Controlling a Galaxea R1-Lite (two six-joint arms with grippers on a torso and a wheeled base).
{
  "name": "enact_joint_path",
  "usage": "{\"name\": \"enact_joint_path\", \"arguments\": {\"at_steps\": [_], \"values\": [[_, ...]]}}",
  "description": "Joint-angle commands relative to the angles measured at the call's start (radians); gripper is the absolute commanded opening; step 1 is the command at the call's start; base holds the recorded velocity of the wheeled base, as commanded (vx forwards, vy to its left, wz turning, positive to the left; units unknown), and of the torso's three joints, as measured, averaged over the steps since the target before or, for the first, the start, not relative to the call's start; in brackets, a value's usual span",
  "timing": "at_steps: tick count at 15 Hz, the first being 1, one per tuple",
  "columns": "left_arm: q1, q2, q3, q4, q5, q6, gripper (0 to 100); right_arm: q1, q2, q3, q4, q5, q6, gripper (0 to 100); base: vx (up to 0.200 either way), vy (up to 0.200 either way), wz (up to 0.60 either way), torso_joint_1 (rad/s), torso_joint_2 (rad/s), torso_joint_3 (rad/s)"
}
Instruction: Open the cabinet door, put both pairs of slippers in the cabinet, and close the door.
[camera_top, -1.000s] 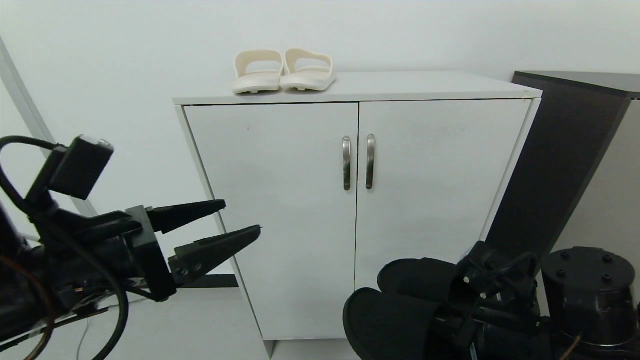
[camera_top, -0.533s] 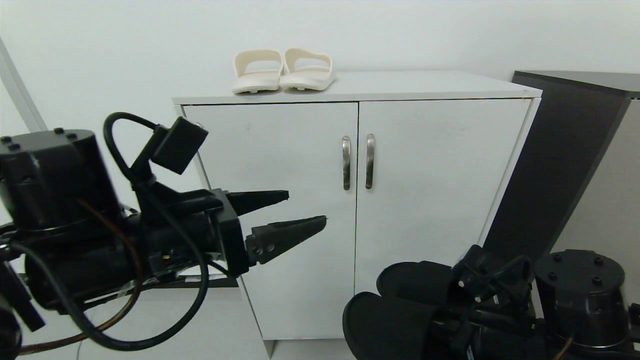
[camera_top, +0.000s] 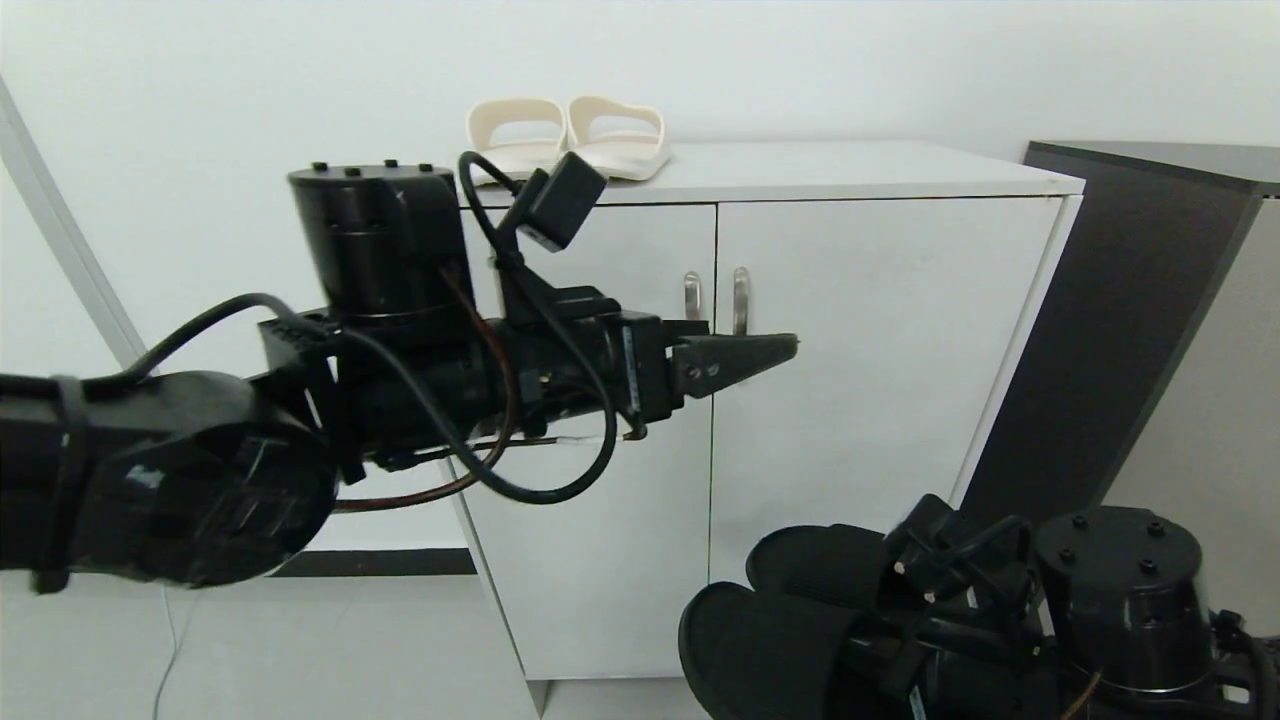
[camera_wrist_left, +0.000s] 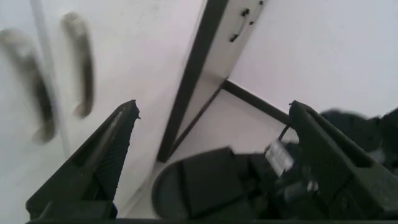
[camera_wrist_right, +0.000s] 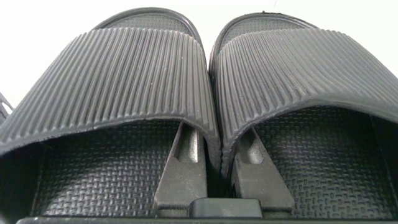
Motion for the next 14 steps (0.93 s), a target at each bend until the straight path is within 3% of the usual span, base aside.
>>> {"name": "enact_joint_path", "arguments": {"at_steps": [1, 2, 4, 7, 9, 11, 14], "values": [[-0.028, 0.112, -0.149, 0.062, -0.013, -0.026, 100, 0.001, 0.011, 0.008, 0.001, 0.000, 0.001, 0, 0.000, 0.000, 0.00, 0.000, 0.00, 0.000], [-0.025, 0.140, -0.218, 0.101, -0.056, -0.041, 100, 0.001, 0.011, 0.008, -0.001, 0.000, -0.002, 0, 0.000, 0.000, 0.00, 0.000, 0.00, 0.000], [-0.011, 0.160, -0.263, 0.135, -0.111, -0.073, 100, 0.001, 0.011, 0.007, -0.001, 0.000, -0.002, 0, 0.000, 0.000, 0.00, 0.000, 0.00, 0.000], [0.018, 0.198, -0.289, 0.143, -0.124, -0.082, 100, -0.001, 0.019, 0.007, -0.001, 0.000, -0.002, 0, 0.000, 0.000, 0.00, 0.000, 0.00, 0.000], [0.026, 0.211, -0.290, 0.138, -0.105, -0.082, 100, -0.002, 0.020, 0.007, -0.001, 0.000, -0.002, 0, 0.000, 0.000, 0.00, 0.000, 0.00, 0.000], [0.021, 0.201, -0.289, 0.138, -0.015, -0.078, 100, -0.001, 0.022, 0.008, -0.004, -0.002, -0.004, 0, 0.000, 0.000, 0.00, 0.000, 0.00, 0.000], [0.021, 0.195, -0.290, 0.141, 0.047, -0.076, 100, -0.002, 0.022, 0.008, -0.004, -0.003, -0.004, 0, 0.000, 0.000, 0.00, 0.000, 0.00, 0.000]]}}
